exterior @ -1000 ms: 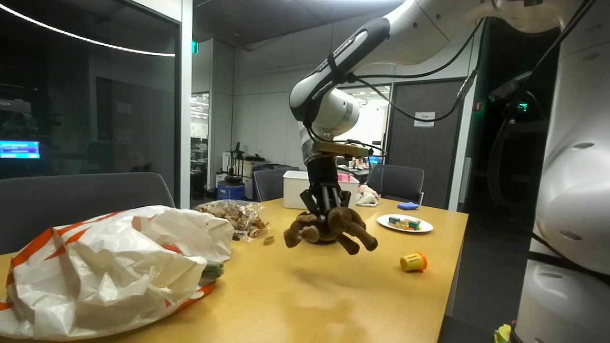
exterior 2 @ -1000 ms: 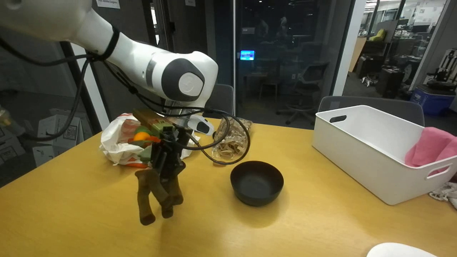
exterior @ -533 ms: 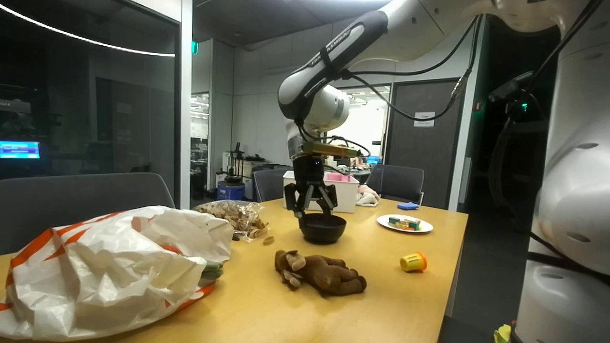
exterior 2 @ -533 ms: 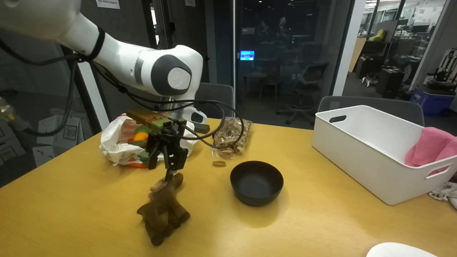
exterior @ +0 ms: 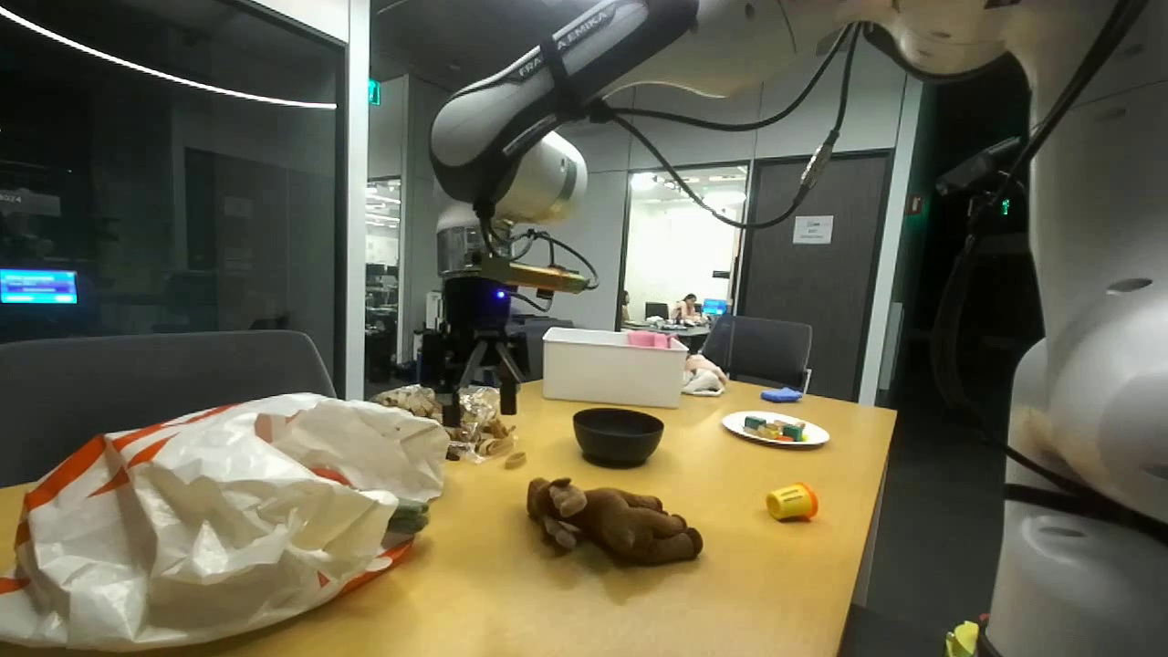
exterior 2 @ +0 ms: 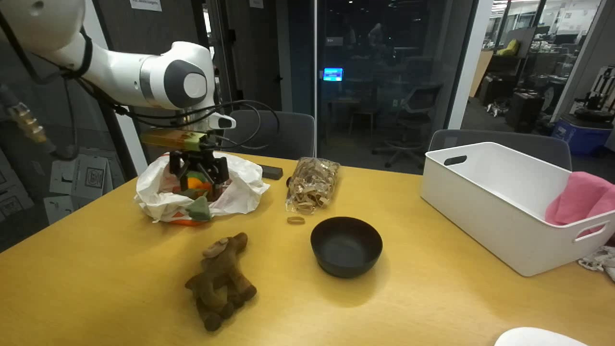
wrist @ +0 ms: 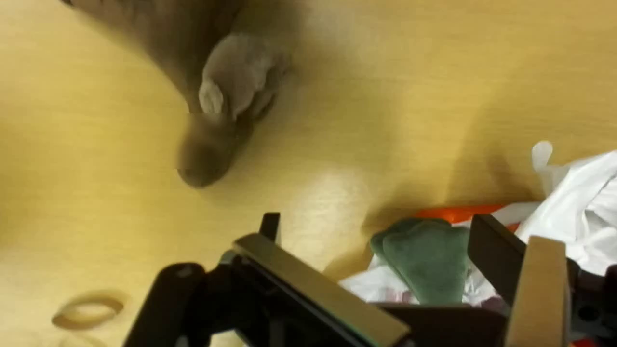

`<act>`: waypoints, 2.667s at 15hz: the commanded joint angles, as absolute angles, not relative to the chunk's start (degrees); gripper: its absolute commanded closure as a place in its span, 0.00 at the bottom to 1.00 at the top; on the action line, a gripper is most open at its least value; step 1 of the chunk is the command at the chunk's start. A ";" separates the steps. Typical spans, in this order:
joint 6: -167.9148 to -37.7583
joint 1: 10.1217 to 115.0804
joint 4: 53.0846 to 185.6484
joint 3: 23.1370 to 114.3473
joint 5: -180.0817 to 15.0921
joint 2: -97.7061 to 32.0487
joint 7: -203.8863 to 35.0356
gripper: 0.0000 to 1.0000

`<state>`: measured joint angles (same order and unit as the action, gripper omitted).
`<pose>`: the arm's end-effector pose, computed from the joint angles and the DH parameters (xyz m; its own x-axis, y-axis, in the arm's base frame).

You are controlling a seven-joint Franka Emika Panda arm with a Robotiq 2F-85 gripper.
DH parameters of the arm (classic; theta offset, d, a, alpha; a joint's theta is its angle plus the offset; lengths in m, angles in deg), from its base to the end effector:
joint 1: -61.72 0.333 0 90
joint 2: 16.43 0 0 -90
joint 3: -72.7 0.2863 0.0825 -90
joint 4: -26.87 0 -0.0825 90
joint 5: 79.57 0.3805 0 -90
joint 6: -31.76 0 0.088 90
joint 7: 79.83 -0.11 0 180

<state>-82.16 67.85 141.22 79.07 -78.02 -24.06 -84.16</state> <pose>0.5445 0.1216 0.3535 0.9813 0.1302 -0.1421 0.1276 -0.9915 -0.0270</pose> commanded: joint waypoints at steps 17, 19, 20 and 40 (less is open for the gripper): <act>-105.14 69.49 120.10 86.11 -76.43 -51.86 -65.28 0.00; -104.37 68.93 120.44 85.82 -76.53 -52.42 -63.73 0.25; -104.47 68.71 120.68 85.70 -76.46 -52.58 -63.31 0.34; -85.35 64.87 126.12 78.28 -71.08 -37.51 -78.57 0.95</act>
